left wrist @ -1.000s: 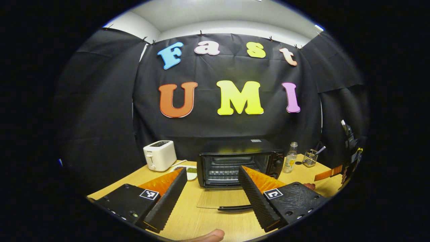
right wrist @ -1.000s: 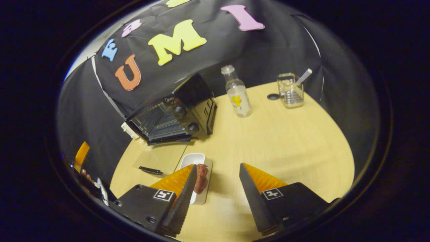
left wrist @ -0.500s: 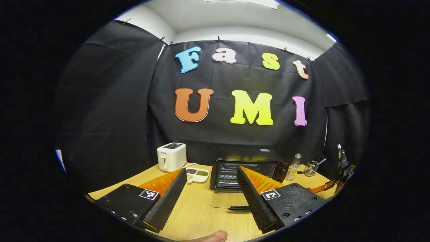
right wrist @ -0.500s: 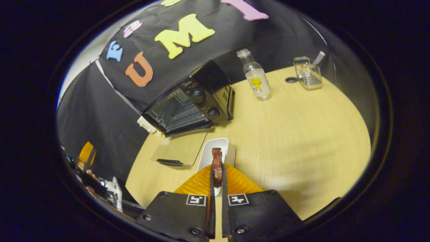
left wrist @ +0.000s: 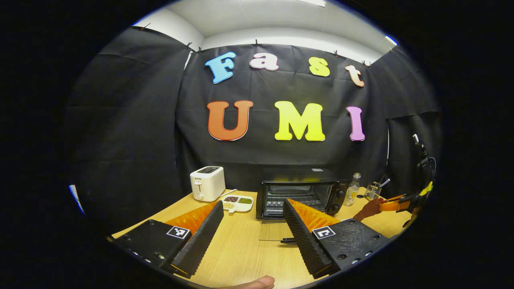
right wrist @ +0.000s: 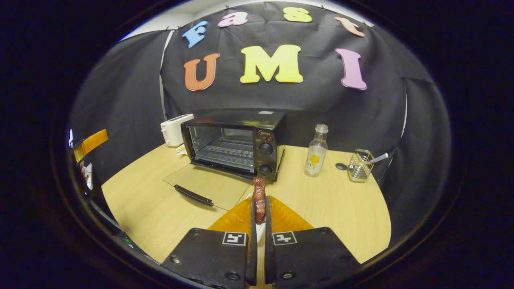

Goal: Open the electric oven with the left hand, put the food in, and close the electric oven.

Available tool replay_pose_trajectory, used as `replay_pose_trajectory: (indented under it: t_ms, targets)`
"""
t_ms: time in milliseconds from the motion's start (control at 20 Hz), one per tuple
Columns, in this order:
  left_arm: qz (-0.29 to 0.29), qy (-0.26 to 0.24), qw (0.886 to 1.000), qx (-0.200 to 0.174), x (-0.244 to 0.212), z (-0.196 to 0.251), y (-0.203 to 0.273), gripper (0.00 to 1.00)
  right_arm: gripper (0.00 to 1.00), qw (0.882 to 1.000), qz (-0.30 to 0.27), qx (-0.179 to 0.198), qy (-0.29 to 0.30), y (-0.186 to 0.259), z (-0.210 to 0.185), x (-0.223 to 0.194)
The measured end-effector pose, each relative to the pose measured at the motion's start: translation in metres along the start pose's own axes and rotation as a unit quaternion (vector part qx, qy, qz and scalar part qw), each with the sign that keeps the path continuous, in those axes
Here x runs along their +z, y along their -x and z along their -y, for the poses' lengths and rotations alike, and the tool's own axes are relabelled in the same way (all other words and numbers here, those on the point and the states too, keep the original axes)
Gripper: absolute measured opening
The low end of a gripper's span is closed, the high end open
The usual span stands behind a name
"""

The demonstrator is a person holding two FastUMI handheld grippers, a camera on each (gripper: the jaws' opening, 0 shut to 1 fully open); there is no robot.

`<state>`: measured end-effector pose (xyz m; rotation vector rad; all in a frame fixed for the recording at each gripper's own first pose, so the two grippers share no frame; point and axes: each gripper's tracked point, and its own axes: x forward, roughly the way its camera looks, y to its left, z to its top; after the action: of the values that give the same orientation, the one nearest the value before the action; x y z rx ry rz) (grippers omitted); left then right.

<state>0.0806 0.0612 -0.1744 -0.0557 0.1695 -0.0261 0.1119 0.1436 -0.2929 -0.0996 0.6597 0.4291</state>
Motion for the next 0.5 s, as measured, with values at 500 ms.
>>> replay_pose_trajectory:
  t_ms: [500]
  targets:
    - [-0.037,-0.025,0.999,0.020,-0.024,-0.015,-0.006,0.95,0.11,0.999,0.027,-0.001,-0.017,-0.074,-0.063,0.046]
